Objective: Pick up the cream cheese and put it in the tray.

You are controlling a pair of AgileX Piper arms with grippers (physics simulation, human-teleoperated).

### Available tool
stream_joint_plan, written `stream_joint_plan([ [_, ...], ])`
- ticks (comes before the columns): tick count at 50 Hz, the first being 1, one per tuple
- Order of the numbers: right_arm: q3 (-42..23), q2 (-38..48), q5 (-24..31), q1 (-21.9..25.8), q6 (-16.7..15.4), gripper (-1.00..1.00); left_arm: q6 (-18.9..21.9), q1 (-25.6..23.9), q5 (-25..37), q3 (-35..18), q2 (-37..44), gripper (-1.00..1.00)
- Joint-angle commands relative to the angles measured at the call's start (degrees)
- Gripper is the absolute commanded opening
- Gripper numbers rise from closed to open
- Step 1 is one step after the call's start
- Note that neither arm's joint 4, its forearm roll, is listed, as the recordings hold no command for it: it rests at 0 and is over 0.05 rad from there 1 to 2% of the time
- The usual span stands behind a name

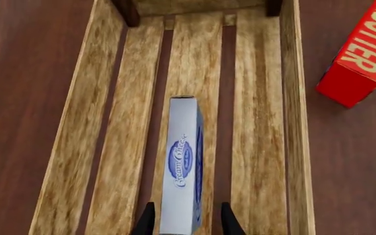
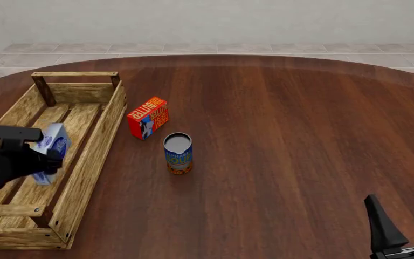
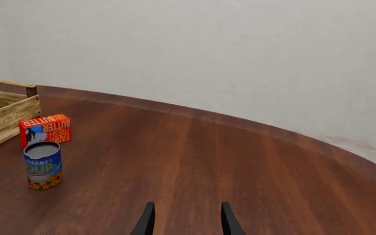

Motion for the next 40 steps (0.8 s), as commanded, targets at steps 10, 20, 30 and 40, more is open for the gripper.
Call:
stream_joint_plan([
  [10, 0.0, 0.0, 0.1, 0.3, -0.2, 1.0, 2.4, -1.3, 7.9, -3.6, -9.2, 1.0],
  [20, 0.0, 0.0, 0.1, 0.3, -0.2, 1.0, 3.1, -2.7, 11.6, -4.4, -14.6, 1.0],
  [30, 0.1, 0.0, 0.1, 0.2, -0.1, 1.0, 3.5, -5.0, 13.0, -2.6, -19.7, 1.0],
  [40, 0.0, 0.0, 0.1, 0.3, -0.2, 1.0, 2.6, -5.5, 12.5, 0.3, -26.5, 1.0],
])
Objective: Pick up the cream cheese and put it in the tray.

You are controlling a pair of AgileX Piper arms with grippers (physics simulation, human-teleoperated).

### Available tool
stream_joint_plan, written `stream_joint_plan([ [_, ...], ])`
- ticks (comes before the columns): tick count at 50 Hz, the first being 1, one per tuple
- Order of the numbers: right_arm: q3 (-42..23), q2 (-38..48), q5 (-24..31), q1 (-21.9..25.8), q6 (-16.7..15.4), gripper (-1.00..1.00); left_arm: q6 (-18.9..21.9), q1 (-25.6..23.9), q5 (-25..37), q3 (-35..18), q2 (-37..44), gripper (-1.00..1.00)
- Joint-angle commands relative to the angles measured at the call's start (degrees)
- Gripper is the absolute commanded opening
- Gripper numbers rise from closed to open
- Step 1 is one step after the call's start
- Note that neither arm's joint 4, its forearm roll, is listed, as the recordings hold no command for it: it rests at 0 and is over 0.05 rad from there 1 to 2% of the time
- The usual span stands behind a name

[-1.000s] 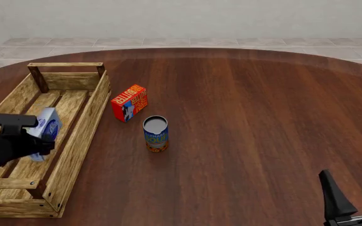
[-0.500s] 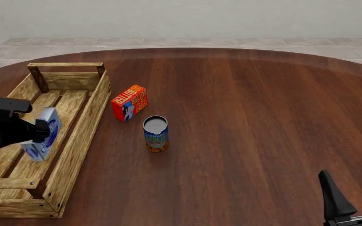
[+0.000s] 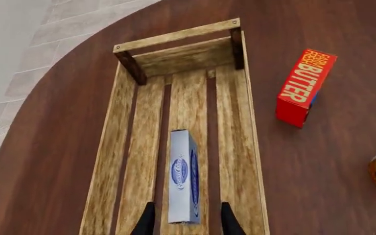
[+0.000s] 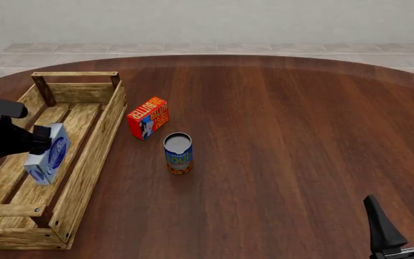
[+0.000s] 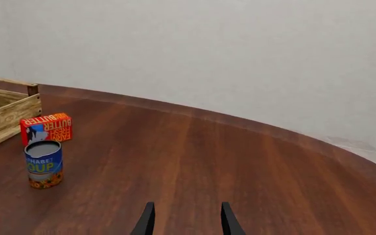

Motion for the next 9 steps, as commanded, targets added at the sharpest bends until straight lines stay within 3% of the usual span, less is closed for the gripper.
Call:
stream_joint_plan([
  [1, 0.0, 0.0, 0.0, 0.0, 0.0, 1.0, -0.8, -1.9, 0.4, 3.7, -8.0, 1.0],
  [9, 0.0, 0.0, -0.1, 0.0, -0.1, 1.0, -3.0, -3.5, -0.5, 8.7, -13.8, 1.0],
])
